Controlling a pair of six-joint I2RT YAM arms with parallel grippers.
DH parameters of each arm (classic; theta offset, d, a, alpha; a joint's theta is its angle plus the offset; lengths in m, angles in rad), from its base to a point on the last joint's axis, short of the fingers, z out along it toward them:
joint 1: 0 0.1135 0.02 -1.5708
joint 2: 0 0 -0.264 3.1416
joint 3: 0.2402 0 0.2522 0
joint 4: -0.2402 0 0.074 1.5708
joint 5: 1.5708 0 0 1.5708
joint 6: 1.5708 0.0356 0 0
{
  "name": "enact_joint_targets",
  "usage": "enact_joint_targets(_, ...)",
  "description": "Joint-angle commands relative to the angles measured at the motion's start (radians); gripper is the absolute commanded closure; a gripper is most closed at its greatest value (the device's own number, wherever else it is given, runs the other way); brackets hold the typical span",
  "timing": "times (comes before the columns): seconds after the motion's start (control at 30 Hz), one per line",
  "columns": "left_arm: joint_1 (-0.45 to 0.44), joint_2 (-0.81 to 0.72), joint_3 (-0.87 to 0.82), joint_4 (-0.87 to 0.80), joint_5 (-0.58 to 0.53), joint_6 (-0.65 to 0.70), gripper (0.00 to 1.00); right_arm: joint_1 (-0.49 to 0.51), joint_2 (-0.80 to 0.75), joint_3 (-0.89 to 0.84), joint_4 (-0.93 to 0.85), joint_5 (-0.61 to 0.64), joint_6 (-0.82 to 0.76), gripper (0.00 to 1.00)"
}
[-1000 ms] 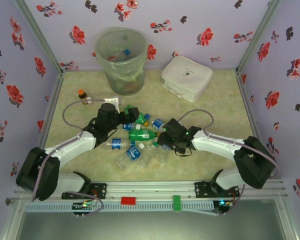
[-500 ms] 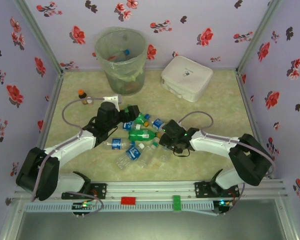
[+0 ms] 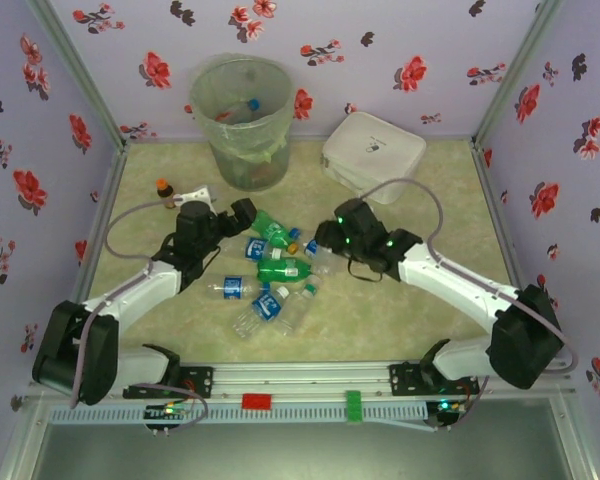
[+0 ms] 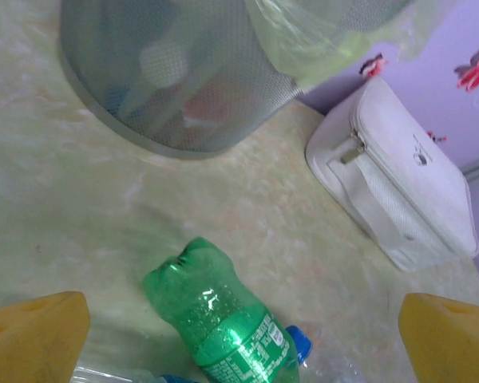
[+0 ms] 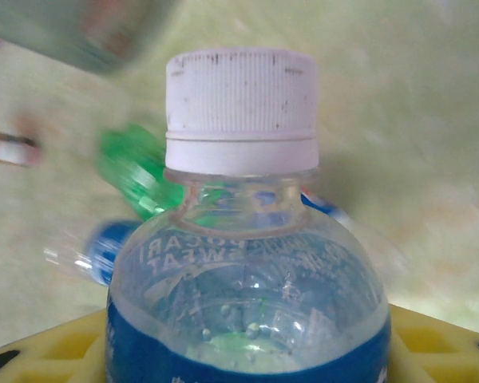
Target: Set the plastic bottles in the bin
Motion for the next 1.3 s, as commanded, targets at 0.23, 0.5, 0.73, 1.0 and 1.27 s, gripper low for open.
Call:
enact_joint_targets(0.23,0.147,-0.079,0.084,-0.276,-0.007,-0.059,0.00,-0.072,0.278,0.493,0.207,-0.123,-0.215,0.51)
enact_joint_targets(0.5,0.215,-0.155,-0.004,-0.190,0.117,-0.003,0.00,-0.107,0.510,0.858,0.312,-0.190,-0.219,0.51)
enact_joint_targets(0.73,0.215,-0.149,-0.042,-0.174,0.211,0.004,0.00,-0.136,0.785,1.255,0.350,-0.212,-0.180,0.51)
enact_joint_targets(1.0,0.216,-0.188,-0.069,-0.214,0.255,0.029,0.00,-0.156,1.044,1.498,0.586,-0.214,-0.123,0.52)
enact_joint_targets(1.27,0.217,-0.238,-0.076,-0.252,0.255,0.029,0.00,-0.141,1.180,1.609,0.673,-0.152,-0.171,0.52)
